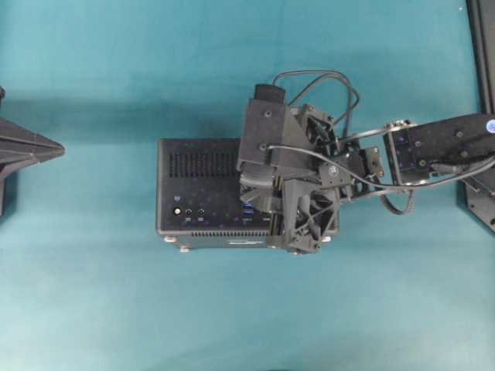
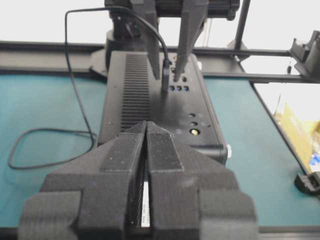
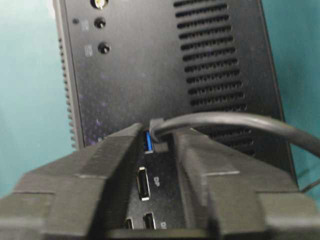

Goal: Insert the USB into the PC box with both arms.
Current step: 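Push the USB plug into the side port with the right gripper, then open the right gripper and release the inserted plug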

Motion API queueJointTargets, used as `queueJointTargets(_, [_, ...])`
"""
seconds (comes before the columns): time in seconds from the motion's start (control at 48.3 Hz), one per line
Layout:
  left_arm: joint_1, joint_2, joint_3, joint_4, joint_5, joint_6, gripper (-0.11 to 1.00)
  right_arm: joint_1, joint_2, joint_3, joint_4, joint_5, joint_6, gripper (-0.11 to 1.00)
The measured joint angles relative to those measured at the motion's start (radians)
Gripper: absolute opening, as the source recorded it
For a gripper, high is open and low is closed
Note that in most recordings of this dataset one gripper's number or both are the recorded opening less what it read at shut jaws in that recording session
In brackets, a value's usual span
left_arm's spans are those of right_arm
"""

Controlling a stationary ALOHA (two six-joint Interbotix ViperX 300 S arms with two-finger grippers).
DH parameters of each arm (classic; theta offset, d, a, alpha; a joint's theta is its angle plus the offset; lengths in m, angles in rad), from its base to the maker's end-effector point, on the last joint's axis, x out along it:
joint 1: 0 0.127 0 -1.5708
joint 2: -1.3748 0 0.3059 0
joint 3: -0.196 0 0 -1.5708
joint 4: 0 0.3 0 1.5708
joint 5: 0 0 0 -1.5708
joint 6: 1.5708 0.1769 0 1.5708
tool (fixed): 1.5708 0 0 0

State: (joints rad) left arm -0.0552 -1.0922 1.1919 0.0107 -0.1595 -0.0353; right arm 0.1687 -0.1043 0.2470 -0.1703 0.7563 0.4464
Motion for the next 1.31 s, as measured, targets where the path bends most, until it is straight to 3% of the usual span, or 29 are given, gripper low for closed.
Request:
queueJointTargets(0.186, [0.0,0.002,0.003,0.0,0.0,0.0,0.0,0.0,0.0,-0.005,-0.002,0.003,-0.002,0.54])
queueJointTargets(0.891, [0.0,0.0,0.011,0.0,0.0,0.0,0.0,0.005,-0.084,0.026,-0.002,0.021,-0.002,0.56])
queueJointTargets(1.16, [0.0,0.0,0.017,0.0,0.0,0.0,0.0,0.018,-0.123,0.06,-0.002,0.021,-0.002,0.73])
queueJointTargets(1.305, [0.0,0.0,0.017,0.0,0.0,0.0,0.0,0.018,-0.133,0.069,-0.002,0.021,-0.002,0.74])
